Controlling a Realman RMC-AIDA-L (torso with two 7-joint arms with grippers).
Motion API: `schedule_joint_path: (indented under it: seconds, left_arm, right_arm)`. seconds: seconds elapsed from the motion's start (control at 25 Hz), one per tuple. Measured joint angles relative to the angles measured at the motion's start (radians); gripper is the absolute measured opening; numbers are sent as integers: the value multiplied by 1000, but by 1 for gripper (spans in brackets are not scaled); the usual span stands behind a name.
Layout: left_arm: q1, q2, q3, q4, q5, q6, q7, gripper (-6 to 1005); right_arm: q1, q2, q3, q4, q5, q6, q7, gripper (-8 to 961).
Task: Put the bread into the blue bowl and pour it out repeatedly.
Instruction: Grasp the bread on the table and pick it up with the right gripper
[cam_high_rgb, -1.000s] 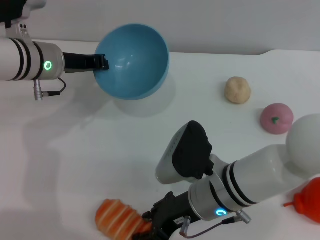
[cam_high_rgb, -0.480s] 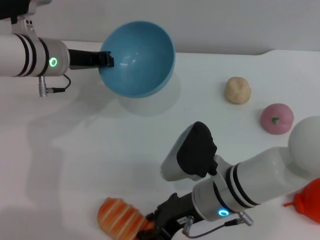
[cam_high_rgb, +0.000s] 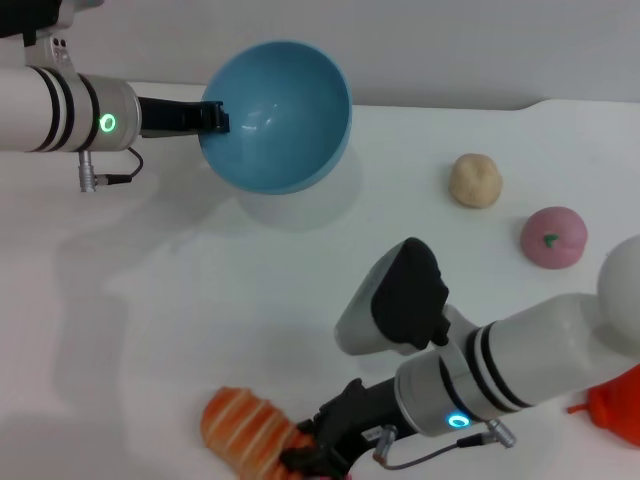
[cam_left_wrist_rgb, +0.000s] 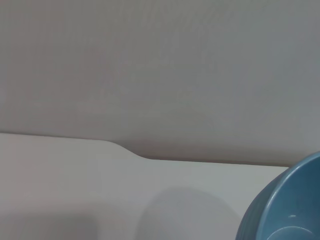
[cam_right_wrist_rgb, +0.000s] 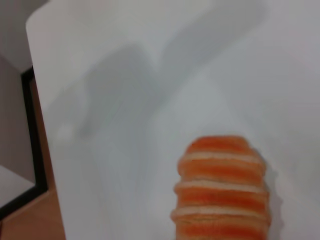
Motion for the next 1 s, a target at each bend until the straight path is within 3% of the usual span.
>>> schedule_joint_path:
  seconds: [0.4,0.84,1.0]
  left_arm:
    - [0,2,0,-1,3,0,1,-1]
    - [-6,7,0,-51,12,0,16,-2]
    - [-17,8,3,-89,12,-15,25,-2]
  right_arm:
    - [-105,-3,234,-29,1,-133,-166,286]
    - [-335,-3,664,-153,5,-417,-373,221]
    - [-358,-3,757,-177,5,-482,-415,209]
